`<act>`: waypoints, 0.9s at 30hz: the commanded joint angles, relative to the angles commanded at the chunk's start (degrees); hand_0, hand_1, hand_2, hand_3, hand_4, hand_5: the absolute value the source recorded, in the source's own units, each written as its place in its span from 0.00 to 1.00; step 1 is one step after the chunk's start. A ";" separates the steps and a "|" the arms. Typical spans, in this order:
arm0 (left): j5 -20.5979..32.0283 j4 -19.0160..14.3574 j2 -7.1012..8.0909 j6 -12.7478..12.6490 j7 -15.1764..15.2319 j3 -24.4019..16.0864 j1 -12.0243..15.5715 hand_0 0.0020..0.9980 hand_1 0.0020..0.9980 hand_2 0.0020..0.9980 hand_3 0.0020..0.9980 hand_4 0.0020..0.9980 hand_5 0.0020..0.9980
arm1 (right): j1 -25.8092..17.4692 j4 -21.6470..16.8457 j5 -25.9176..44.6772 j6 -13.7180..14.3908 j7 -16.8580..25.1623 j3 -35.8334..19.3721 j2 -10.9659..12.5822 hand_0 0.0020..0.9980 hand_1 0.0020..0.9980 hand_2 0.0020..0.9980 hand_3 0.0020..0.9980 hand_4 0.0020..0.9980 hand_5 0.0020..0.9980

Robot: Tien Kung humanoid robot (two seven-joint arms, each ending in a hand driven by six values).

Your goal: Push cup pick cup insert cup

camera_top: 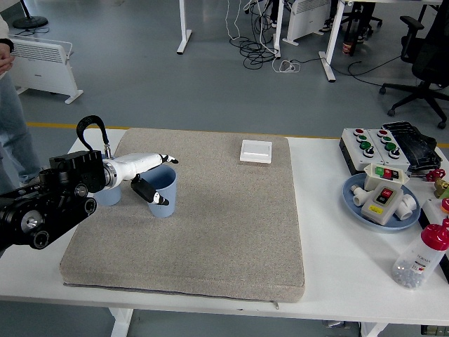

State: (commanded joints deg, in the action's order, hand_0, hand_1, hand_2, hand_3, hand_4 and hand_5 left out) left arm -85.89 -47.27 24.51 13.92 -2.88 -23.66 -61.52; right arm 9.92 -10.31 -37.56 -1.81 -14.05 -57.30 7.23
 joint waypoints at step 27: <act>6.41 -12.38 7.66 -0.84 2.17 -9.97 3.39 0.54 0.40 0.41 0.35 0.52 0.00 | -0.28 0.00 0.87 0.13 0.33 0.03 -0.05 0.78 0.72 0.73 0.63 0.31 0.58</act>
State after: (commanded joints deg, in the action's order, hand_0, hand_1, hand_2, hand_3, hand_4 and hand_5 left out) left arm -79.47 -59.65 32.17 13.08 -0.71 -33.63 -58.13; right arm 9.65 -10.31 -36.69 -1.68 -13.72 -57.27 7.18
